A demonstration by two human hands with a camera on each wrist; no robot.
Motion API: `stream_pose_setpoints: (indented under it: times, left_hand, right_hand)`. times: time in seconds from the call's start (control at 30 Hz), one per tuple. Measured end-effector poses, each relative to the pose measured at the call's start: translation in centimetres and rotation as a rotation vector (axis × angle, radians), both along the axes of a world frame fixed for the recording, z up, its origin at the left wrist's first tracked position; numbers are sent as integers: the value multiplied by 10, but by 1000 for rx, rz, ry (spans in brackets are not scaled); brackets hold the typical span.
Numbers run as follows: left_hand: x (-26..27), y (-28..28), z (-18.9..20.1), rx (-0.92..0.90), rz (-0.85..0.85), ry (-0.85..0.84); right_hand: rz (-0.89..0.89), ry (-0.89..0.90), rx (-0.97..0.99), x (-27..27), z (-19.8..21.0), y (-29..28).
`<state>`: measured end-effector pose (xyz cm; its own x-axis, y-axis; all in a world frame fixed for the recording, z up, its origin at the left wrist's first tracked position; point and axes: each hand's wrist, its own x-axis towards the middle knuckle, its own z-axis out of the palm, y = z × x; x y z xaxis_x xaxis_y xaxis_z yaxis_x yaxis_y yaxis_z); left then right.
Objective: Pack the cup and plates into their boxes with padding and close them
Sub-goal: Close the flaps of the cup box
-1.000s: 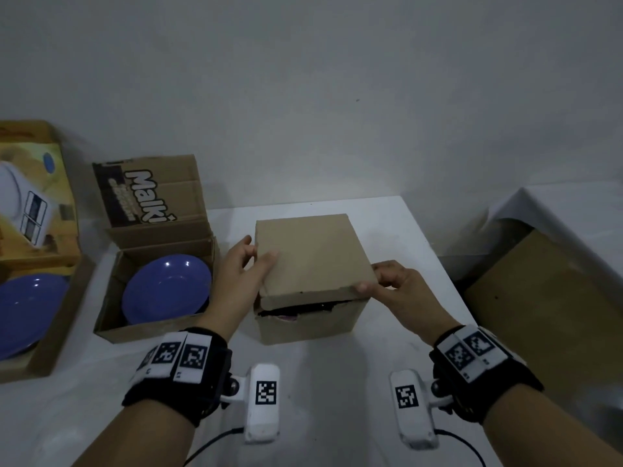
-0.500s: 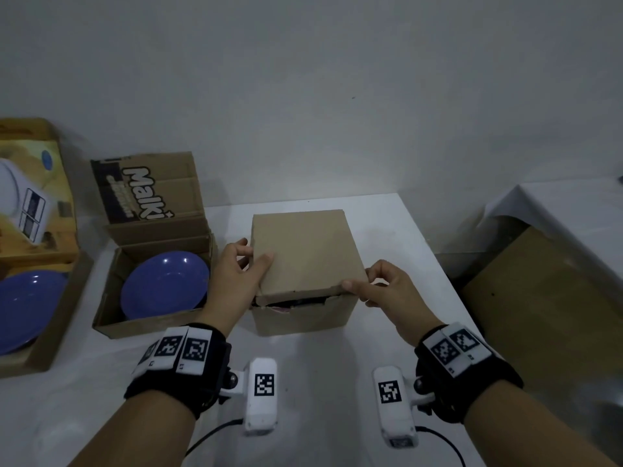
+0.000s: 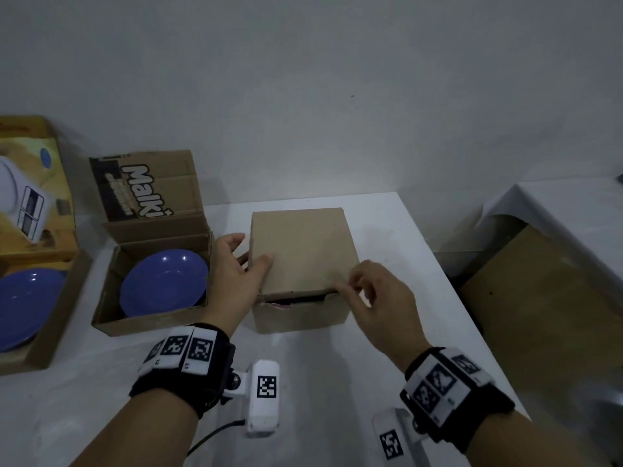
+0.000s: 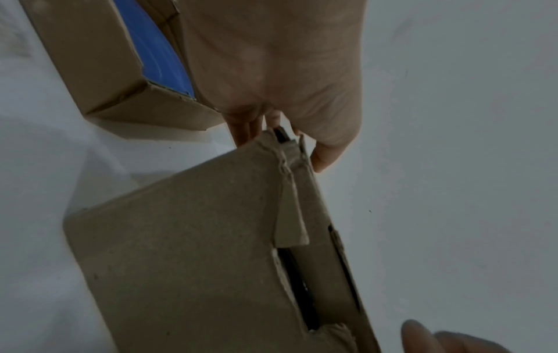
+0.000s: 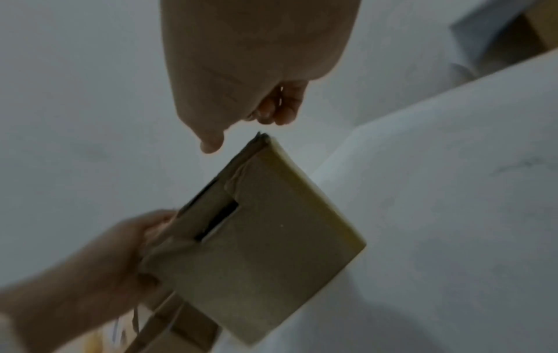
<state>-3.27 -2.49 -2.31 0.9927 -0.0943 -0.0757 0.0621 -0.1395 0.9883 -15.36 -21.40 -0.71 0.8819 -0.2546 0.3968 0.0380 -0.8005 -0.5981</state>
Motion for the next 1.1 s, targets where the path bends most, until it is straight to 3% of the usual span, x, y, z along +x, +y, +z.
stream_pose_setpoints:
  times: [0.13,0.27,0.57,0.67,0.8,1.1]
  left_hand:
    - [-5,-3,6,-7,-84,-38]
    - [-5,-4,8,29,-114,-36]
    - [-3,-1,4,67,-143,-67]
    - [-4,-1,1,71,-158,-68]
    - [-5,-1,-2,66,-167,-73]
    - [1,-3,6,20,-155,-32]
  right_hand:
    - [218,113,-390,-2,-11,17]
    - [185,181,-589,5,-12,31]
    - [152,523,-611,14,-5,48]
    - [133,494,-660,16,8,56]
    - [159,370,-747,16,-6,53]
    - [195,197,-750,13,-12,47]
